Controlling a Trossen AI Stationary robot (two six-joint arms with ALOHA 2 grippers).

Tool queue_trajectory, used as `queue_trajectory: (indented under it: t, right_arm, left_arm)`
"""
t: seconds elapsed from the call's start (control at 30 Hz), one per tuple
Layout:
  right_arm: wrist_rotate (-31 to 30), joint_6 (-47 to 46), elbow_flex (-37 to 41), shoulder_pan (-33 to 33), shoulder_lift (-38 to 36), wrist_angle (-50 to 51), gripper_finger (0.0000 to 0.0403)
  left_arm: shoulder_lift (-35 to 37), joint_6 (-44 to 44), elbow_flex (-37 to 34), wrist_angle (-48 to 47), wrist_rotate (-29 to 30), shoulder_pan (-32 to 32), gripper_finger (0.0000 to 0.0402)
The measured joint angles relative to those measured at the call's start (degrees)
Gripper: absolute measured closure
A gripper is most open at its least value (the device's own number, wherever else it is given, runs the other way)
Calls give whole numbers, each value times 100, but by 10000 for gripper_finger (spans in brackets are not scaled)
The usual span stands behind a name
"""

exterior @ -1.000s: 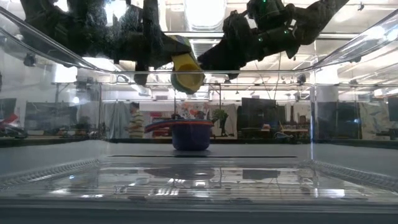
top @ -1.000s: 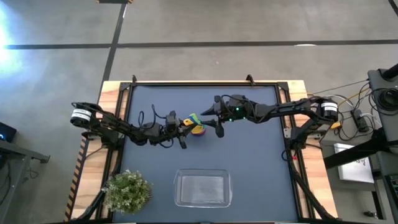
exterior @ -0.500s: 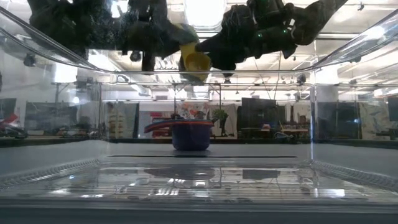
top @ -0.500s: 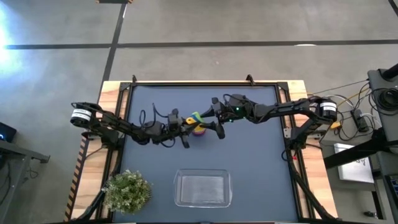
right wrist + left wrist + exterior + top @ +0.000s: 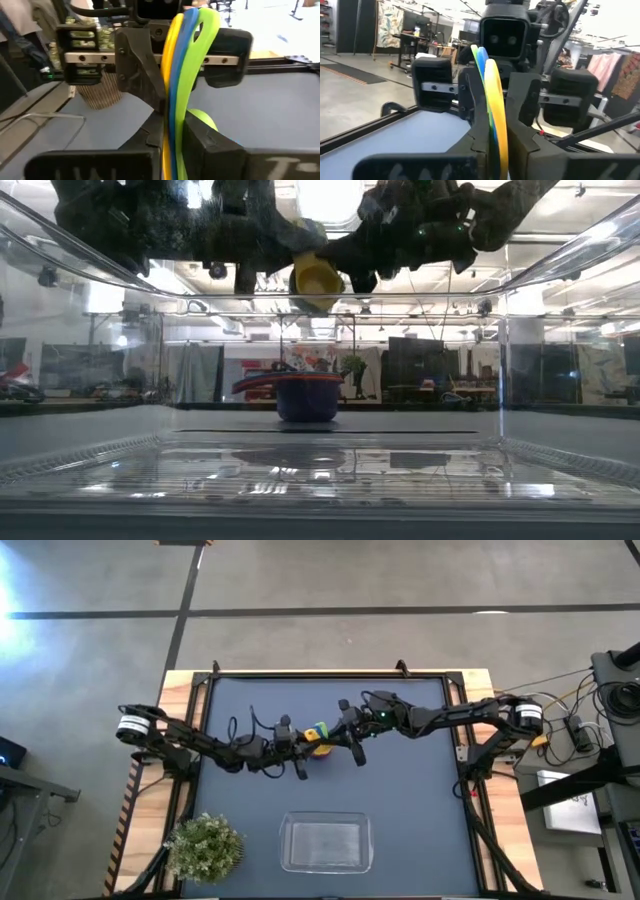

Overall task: Nest measuring cups in basket
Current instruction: Stack the right stacked measuring cups on top of the left stacked measuring cups

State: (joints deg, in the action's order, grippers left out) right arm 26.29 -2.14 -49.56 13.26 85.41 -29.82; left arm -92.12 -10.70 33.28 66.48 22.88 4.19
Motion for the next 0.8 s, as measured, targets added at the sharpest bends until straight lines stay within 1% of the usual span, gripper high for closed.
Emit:
queue_trajectory:
  t: [0.03,0.13,0.2,0.37,0.53,0.63,0.7,0.8]
  right_arm:
    - [102,-2,0,0,0,11,377]
    - [40,-87,0,-4,0,58,388]
    - [-63,-107,0,2,0,171,390]
    - [-64,-90,2,12,15,494,392]
    - [-45,-160,4,70,11,741,393]
    - [-38,-199,8,169,0,1111,393]
    - [118,-282,11,259,0,1299,393]
    - [566,-507,11,411,0,1360,393]
  left_arm:
    - [0,11,-4,7,-9,0,383]
    - [2,45,-23,13,17,-2,360]
    - [26,172,-38,33,74,-13,345]
    - [139,498,-75,65,261,-11,314]
    - [241,1039,-119,41,291,-15,291]
    - [464,1489,-206,24,259,-9,278]
    - [685,1732,-245,-183,254,-9,269]
    - [1142,2333,-264,-1031,241,-9,253]
